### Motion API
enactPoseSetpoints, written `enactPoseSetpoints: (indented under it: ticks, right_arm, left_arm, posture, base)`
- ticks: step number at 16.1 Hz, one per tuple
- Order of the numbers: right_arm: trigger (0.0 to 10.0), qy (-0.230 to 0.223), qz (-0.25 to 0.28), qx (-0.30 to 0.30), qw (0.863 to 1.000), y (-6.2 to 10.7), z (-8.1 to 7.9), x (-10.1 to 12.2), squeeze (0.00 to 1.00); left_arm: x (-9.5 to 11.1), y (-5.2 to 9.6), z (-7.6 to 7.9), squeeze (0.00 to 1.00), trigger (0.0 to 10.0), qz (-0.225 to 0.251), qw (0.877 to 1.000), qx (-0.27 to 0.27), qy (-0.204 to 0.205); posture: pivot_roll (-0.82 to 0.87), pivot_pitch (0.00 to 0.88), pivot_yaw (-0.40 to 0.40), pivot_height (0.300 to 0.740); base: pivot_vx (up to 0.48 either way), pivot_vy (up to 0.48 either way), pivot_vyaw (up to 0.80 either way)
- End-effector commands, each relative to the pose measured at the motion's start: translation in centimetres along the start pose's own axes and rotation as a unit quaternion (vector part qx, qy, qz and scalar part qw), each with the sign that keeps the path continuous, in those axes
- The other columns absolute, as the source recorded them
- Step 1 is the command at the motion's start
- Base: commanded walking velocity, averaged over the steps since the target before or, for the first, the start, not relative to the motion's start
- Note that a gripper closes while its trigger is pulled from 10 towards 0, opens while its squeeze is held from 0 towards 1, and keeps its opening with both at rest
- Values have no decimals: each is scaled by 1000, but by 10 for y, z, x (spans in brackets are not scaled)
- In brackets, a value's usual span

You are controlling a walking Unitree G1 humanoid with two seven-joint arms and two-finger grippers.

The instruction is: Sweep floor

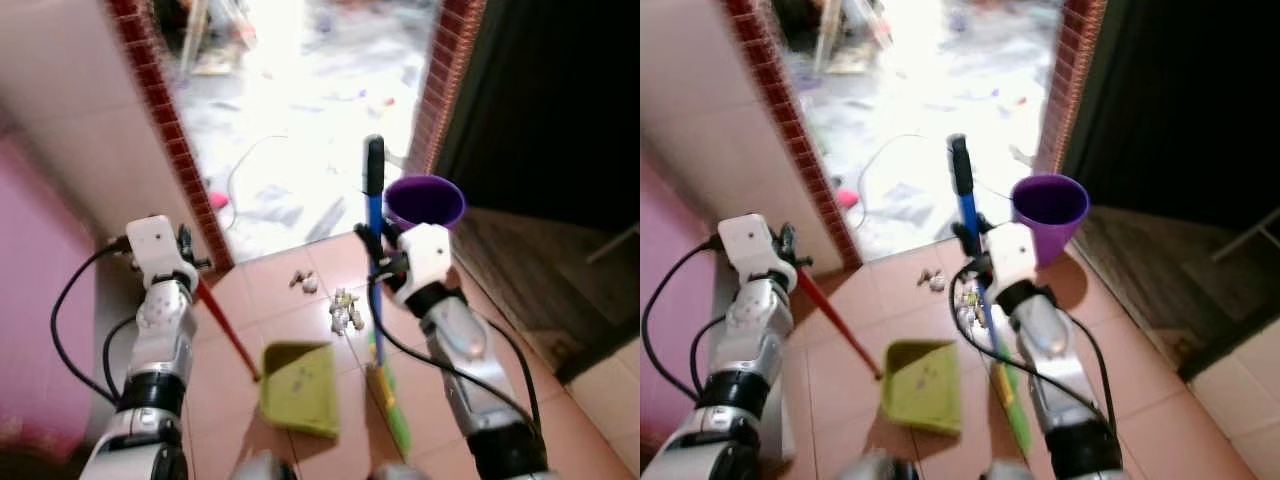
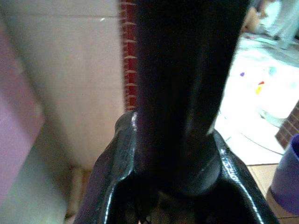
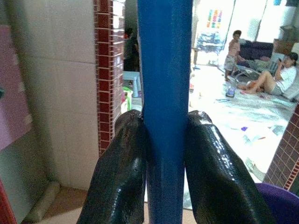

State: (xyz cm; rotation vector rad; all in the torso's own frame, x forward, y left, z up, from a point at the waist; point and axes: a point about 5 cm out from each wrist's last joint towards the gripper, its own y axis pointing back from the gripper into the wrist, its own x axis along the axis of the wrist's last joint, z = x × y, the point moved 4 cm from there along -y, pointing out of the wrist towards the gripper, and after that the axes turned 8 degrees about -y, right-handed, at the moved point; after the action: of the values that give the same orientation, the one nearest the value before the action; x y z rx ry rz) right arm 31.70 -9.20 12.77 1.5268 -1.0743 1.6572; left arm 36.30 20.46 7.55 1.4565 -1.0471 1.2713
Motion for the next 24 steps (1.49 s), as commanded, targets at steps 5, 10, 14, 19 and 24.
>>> enactPoseSetpoints:
  ticks: [5, 10, 14, 19, 24]
  right_arm:
    - [10000, 26, 41, 23, 999, -6, -5, 23, 0]
    - [10000, 51, 46, 19, 997, -6, 0, 26, 0]
    - [10000, 37, 41, 36, 998, -6, -1, 25, 0]
    - [10000, 49, 44, 52, 997, -9, 3, 29, 0]
    - [10000, 53, 43, 50, 996, -11, 12, 29, 0]
  left_arm:
    - [23, -5, -6, 0, 10000, 45, 999, 22, -13]
    - [25, -5, -17, 0, 10000, 55, 996, 67, -31]
    - [21, -4, -29, 0, 10000, 39, 992, 107, -60]
    - [14, -3, -35, 0, 10000, 27, 986, 143, -77]
    - [-3, -8, -16, 0, 10000, -9, 998, 63, -24]
  posture:
    - [-133, 0, 79, 740]
    - [-131, 0, 73, 740]
    - [-132, 0, 72, 740]
    - [-128, 0, 63, 740]
    - [-127, 0, 69, 740]
  base:
    - [480, 0, 0]
    - [347, 0, 0]
    - [0, 0, 0]
    - [0, 0, 0]
    - [0, 0, 0]
